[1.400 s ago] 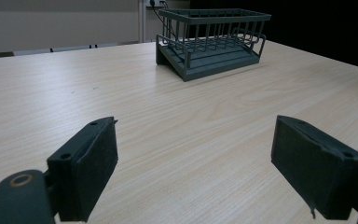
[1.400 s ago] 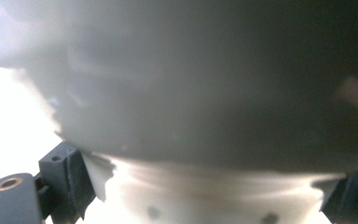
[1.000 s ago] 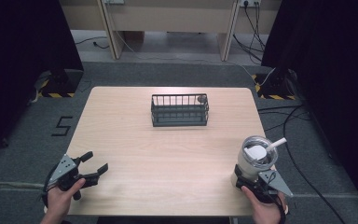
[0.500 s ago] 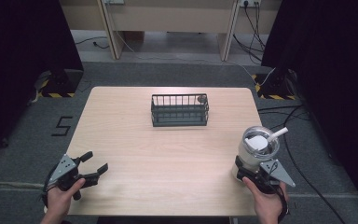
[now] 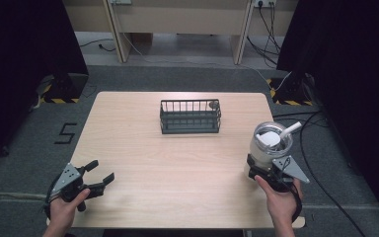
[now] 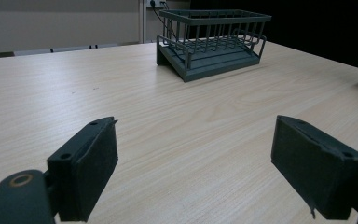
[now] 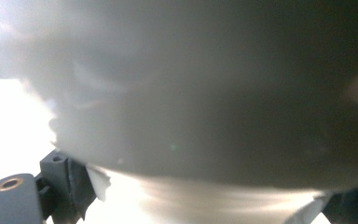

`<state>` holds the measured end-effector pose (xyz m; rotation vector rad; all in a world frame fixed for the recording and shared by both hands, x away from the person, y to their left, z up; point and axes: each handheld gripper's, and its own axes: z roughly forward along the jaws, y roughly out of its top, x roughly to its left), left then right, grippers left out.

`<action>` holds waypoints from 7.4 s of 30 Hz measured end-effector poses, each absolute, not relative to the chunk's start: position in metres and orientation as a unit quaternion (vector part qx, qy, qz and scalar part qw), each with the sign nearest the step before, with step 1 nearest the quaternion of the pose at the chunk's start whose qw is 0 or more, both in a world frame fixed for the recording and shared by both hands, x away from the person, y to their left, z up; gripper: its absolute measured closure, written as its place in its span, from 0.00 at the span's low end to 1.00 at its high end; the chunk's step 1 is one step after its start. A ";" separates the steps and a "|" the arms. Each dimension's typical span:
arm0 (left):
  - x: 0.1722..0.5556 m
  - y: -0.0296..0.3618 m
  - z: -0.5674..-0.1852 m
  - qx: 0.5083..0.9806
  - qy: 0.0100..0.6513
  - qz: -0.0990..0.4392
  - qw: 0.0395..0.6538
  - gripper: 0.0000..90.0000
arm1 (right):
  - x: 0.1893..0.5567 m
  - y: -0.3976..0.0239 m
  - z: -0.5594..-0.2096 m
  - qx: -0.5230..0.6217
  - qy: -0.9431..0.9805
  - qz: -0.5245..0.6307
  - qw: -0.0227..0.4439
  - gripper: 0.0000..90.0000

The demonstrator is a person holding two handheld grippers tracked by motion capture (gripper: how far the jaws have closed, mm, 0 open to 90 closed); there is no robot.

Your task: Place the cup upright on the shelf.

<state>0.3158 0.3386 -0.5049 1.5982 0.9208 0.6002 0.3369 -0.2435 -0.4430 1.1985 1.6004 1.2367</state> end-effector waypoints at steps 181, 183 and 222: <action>0.317 0.340 -0.506 0.674 0.391 0.251 0.574 0.16 | 0.528 -0.089 -0.366 0.407 0.648 0.543 0.344 0.13; 0.317 0.340 -0.506 0.674 0.391 0.252 0.574 0.16 | 0.530 -0.088 -0.366 0.408 0.648 0.545 0.343 0.13; 0.318 0.340 -0.506 0.673 0.392 0.249 0.576 0.16 | 0.563 -0.062 -0.381 0.421 0.653 0.536 0.329 0.13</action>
